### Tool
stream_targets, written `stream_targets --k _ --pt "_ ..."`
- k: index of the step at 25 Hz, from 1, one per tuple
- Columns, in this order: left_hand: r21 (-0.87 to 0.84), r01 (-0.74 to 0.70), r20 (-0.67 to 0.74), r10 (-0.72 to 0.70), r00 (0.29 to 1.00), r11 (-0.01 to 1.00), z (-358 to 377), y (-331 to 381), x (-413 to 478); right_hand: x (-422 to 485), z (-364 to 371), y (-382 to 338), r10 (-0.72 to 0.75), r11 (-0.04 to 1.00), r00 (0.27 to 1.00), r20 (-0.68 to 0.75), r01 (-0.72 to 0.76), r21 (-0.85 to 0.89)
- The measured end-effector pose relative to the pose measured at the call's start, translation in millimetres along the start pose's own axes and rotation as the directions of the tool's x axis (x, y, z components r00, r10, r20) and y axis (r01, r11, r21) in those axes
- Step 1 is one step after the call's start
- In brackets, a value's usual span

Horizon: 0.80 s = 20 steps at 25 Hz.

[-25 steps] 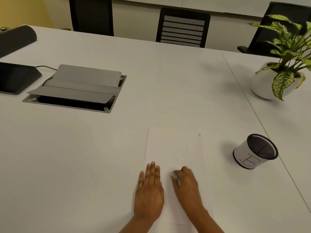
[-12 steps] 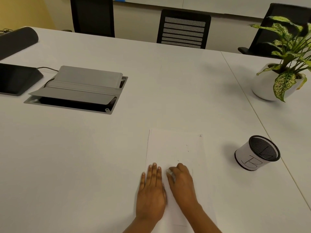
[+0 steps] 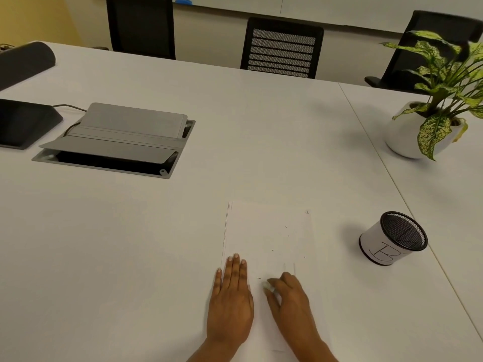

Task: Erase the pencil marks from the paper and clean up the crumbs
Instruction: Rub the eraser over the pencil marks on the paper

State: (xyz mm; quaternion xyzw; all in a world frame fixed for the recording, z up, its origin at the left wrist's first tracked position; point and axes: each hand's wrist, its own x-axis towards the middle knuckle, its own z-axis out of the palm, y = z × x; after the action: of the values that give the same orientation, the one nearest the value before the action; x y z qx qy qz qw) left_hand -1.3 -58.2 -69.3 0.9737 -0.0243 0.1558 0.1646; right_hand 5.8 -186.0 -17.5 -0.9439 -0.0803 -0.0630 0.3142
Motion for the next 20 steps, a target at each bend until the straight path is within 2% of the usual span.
stream_targets --k 7,14,20 --pt "-0.005 0.018 0.032 -0.018 0.999 1.000 -2 0 1 36 -16 21 0.149 0.987 0.981 -0.126 -0.155 -0.038" --pt "-0.009 0.019 0.030 -0.019 0.999 1.000 -2 1 1 1 -1 3 -0.026 0.998 1.000 0.008 0.026 -0.053" --pt "-0.012 0.026 0.025 -0.025 0.999 1.000 -2 0 0 29 -21 28 0.099 0.992 0.990 -0.101 -0.106 -0.067"
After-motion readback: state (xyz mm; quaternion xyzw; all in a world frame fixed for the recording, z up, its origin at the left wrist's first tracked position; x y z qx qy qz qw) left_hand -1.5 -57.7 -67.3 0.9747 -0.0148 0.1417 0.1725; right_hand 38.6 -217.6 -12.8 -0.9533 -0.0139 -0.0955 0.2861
